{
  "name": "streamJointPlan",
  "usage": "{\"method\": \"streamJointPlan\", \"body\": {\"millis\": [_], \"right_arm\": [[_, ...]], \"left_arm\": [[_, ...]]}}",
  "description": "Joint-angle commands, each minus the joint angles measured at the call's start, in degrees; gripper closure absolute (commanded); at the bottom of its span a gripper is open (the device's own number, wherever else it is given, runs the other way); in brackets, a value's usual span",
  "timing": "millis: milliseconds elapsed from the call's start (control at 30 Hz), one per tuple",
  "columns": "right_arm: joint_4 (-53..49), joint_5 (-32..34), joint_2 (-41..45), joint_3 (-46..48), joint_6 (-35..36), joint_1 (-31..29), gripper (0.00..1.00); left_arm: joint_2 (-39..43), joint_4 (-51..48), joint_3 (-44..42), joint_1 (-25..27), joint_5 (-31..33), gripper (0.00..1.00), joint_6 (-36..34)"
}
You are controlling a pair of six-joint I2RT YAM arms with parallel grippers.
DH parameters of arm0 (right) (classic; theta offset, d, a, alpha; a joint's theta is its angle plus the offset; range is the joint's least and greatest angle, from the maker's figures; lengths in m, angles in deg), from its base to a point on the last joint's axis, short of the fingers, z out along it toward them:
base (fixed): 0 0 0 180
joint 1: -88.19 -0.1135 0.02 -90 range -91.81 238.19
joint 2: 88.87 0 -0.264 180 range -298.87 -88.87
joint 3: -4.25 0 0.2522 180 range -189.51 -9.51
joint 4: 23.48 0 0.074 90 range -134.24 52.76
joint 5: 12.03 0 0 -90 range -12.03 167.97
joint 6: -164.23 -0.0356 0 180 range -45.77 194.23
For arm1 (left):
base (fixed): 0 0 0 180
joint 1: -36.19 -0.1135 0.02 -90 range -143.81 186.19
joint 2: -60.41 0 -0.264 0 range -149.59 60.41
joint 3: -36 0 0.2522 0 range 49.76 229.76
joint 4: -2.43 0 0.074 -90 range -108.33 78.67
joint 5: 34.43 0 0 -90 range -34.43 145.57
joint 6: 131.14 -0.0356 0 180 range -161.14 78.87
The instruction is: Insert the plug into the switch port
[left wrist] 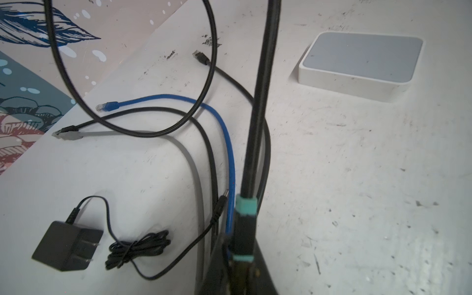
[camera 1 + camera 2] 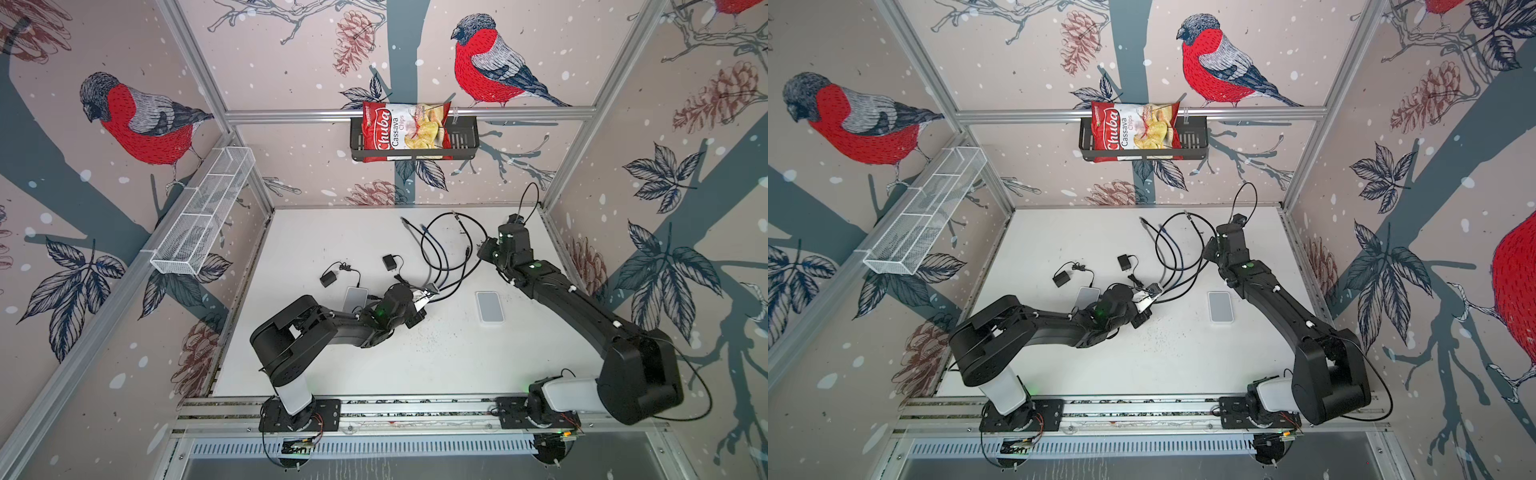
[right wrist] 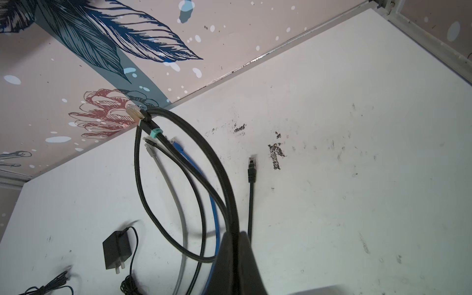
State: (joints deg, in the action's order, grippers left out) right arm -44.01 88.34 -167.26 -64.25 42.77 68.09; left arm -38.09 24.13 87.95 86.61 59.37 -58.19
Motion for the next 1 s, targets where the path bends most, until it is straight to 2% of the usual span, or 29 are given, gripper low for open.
{"method": "streamJointPlan", "body": {"millis": [0,200,367,467,567,667,733,800,967], "right_arm": [[-0.89,-0.4,0.0,0.81,-0.56,0.04,0.96],[-2.11,-0.6,0.49,3.05,-0.18,-0.03,0.91],[-0.36,-3.68,3.95,5.65,5.05,-0.12,0.65],[0.66,-8.79,4.97,5.15,9.67,-0.75,0.62],[3.4,-16.85,5.22,4.95,16.05,-1.94,0.61],[5.85,-21.37,4.0,5.38,24.2,-4.73,0.61],[6.76,-21.4,2.66,5.43,29.3,-7.28,0.6],[7.25,-24.12,1.39,5.12,34.91,-9.0,0.59],[10.39,-32.76,-0.64,6.0,47.28,-9.11,0.59]], "left_arm": [[0.61,4.54,-1.3,0.19,4.59,0.97,-2.28],[1.43,9.83,-4.07,0.95,10.18,1.0,-4.37],[0.97,18.14,-7.02,3.27,21.25,1.0,-8.28],[0.18,18.76,-7.05,4.14,23.35,1.0,-11.61],[0.27,19.53,-7.62,4.75,22.96,1.0,-13.16],[1.59,20.57,-8.93,4.96,20.74,1.0,-13.27],[2.88,21.5,-10.14,4.96,18.8,1.0,-13.13],[4.04,22.21,-11.26,4.95,17.29,1.0,-13.1],[7.14,23.17,-14.86,4.96,11.39,0.99,-15.02]]}}
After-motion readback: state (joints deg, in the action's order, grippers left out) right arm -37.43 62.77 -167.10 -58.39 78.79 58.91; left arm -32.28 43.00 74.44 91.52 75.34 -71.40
